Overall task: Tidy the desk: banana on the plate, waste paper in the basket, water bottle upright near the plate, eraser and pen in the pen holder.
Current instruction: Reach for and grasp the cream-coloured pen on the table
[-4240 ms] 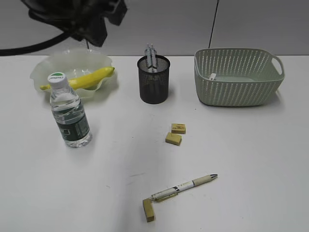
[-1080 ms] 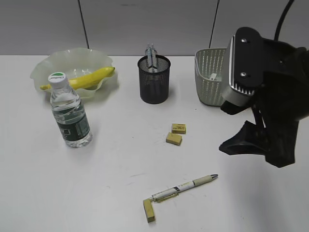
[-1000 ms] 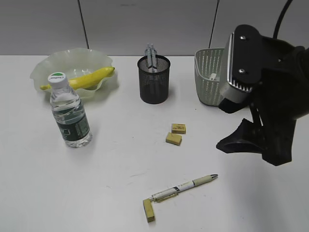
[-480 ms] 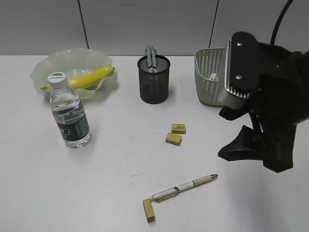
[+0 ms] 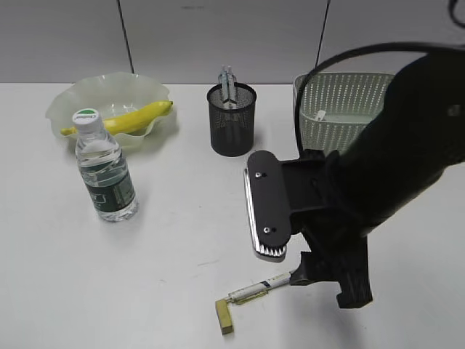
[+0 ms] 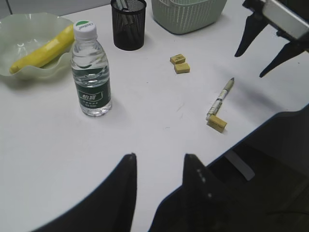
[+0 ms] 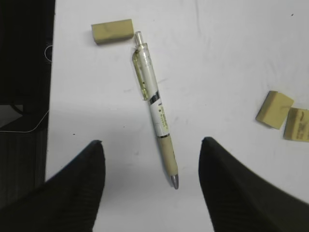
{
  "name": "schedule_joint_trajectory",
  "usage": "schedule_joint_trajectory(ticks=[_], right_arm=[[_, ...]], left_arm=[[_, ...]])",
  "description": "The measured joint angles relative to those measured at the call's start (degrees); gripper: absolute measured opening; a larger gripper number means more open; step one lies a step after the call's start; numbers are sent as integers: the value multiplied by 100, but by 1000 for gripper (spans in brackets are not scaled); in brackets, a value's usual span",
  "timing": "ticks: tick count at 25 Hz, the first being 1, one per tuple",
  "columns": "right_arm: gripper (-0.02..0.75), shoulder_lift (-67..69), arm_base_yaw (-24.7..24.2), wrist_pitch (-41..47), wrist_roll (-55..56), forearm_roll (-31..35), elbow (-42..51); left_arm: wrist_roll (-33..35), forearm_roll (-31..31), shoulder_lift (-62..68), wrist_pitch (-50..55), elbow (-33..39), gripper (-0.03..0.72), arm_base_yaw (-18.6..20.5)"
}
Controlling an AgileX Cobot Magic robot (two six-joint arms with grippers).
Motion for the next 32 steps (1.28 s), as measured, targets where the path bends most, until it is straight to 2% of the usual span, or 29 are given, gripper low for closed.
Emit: schedule_joint_trajectory(ticks=[7,16,22,24,25,28,32], right_arm=[[413,948,0,-360,-2,-44,-283],[400,1881,0,-518,-2,-227,-511],[366,2123,0,-583,-2,-273,-556],[328,2130,0,-622,-2,-318,-568],[286,2134,0,-636,-2,-360,-568],[103,2134,0,-617,31,-490,-581],[108,2061,0,-559,235,-575,-640]], left_arm=[[0,0,0,0,0,244,0],[0,5,0,0,0,244,0],[0,5,0,0,0,244,0],[0,5,0,0,0,244,0],[0,5,0,0,0,242,0],[0,5,0,0,0,242,0],[0,11,0,0,0,241,0]])
